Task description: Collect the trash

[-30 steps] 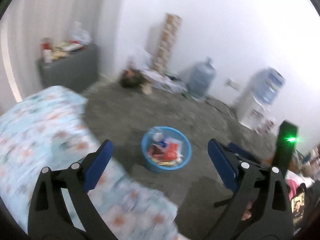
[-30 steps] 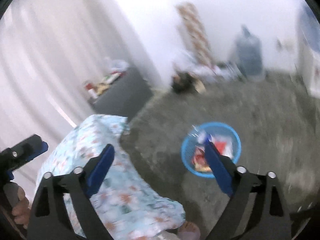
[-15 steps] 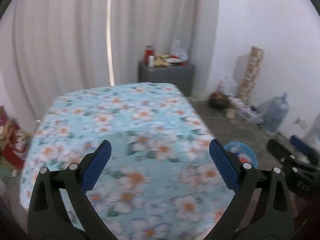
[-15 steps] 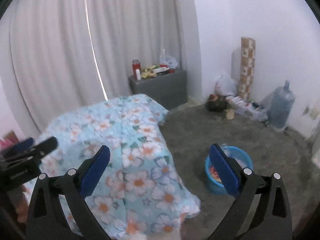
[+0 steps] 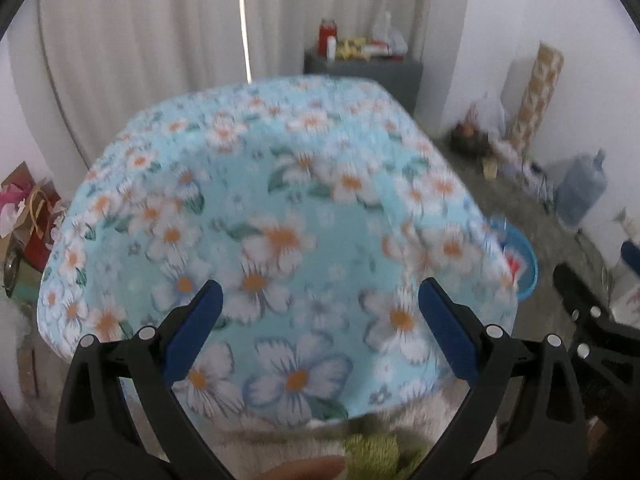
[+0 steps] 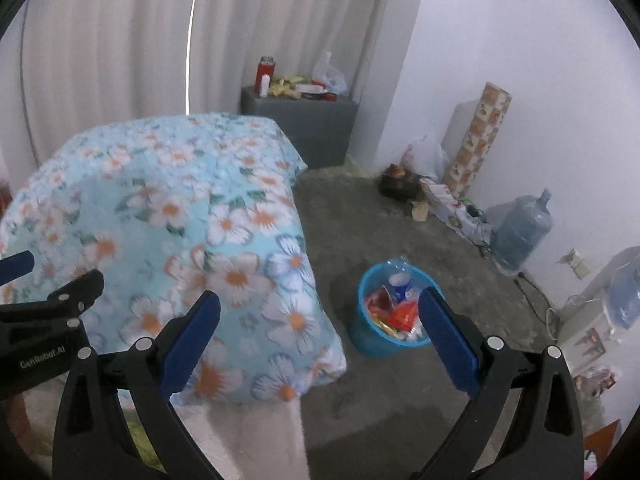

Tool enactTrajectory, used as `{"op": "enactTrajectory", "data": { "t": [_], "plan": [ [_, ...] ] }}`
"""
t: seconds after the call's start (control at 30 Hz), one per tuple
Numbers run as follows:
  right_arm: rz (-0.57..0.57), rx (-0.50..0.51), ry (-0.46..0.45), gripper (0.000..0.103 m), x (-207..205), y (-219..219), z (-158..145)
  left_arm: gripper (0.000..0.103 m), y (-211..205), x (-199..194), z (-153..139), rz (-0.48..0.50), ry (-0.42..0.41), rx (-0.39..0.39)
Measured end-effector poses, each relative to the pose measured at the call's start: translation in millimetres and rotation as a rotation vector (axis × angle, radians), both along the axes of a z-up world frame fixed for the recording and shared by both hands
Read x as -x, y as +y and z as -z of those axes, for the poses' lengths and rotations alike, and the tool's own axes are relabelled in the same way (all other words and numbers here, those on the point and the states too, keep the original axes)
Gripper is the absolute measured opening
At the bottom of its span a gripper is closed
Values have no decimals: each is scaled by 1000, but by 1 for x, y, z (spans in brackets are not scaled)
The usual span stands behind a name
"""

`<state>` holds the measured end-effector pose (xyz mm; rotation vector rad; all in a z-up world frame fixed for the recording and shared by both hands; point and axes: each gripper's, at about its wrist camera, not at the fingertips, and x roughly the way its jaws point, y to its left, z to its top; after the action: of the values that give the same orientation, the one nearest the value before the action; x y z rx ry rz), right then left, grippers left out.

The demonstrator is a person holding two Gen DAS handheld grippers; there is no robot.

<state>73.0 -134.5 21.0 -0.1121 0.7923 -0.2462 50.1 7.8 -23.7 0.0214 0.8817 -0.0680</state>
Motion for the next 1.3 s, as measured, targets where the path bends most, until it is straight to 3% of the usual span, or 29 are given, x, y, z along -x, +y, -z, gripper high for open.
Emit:
{"op": "enactTrajectory", "data": {
  "t": [0.43,1.3],
  "plan": [
    [-3,-56,12,96,3,-11,4,94,6,1,-5,-70,12,-10],
    [53,-84,70,96,8,-48,13,94,-3,4,-9,-69,7,-37]
  ]
}}
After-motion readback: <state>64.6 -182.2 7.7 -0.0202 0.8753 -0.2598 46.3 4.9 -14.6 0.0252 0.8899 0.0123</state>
